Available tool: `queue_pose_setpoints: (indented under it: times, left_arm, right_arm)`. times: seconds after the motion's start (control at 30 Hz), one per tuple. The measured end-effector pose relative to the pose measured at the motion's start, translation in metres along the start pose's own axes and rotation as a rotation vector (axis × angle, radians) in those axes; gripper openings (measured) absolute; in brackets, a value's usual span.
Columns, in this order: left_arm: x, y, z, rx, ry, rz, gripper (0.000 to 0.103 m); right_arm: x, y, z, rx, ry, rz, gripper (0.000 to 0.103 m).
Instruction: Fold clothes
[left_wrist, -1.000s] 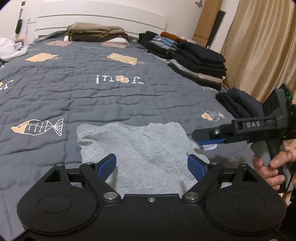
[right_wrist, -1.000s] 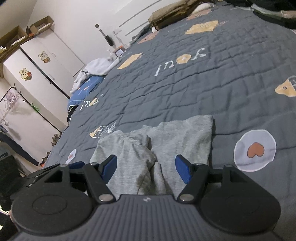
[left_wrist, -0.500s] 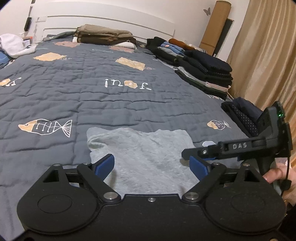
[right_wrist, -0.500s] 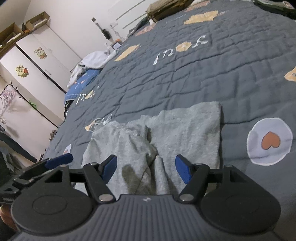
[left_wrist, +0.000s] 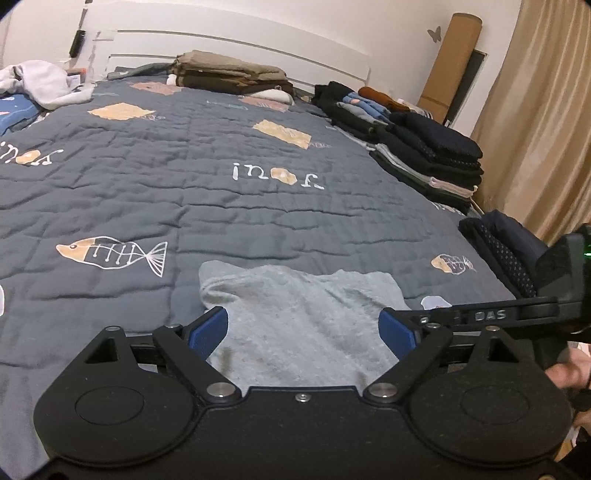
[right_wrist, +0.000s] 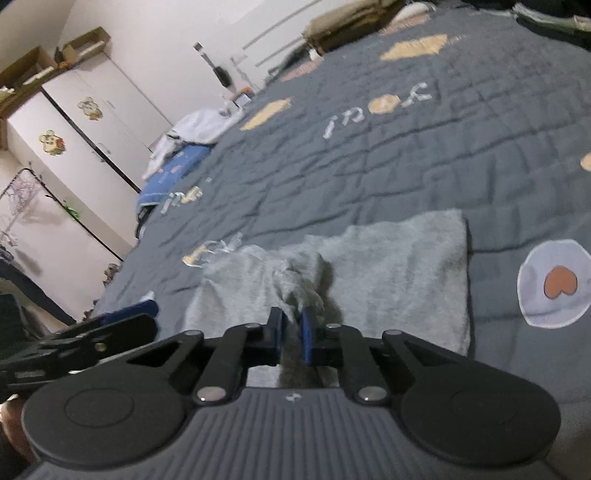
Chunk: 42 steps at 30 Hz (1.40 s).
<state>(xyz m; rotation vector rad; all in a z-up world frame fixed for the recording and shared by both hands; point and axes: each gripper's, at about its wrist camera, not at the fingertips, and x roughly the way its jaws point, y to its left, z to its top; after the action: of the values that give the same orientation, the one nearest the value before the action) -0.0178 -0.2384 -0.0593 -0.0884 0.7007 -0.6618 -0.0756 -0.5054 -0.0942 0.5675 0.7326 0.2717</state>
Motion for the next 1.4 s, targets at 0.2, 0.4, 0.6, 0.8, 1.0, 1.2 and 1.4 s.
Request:
queue_pose_setpoints:
  times: [0.2,0.4,0.6,0.8,1.0,1.2,1.4]
  left_arm:
    - [-0.001,0.005,0.003,-0.035,-0.004,-0.021,0.088]
    - [-0.002,0.005,0.003,-0.04,-0.003,-0.021,0.088]
    - [0.001,0.002,0.001,-0.03,0.008,-0.023,0.088]
    - [0.001,0.003,0.001,-0.033,0.008,-0.017,0.088]
    - [0.001,0.005,0.002,-0.042,0.007,-0.008,0.088]
    - [0.001,0.006,0.002,-0.047,0.01,-0.011,0.088]
    - [-0.003,0.013,0.005,-0.098,0.008,-0.065,0.088]
  right_arm:
    - [-0.008,0.026,0.001,-0.083,0.014,0.099,0.008]
    - [-0.013,0.025,0.006,-0.144,-0.035,0.014,0.019]
    - [-0.004,0.007,0.006,-0.144,-0.05,-0.055,0.049]
    - [0.018,0.0,-0.002,-0.124,0.015,-0.069,0.052]
    - [0.021,0.002,-0.008,-0.088,0.025,-0.022,0.022]
    - [0.016,0.016,-0.008,-0.113,0.034,-0.003,0.01]
    - [0.01,0.055,-0.016,-0.261,0.03,0.03,0.01]
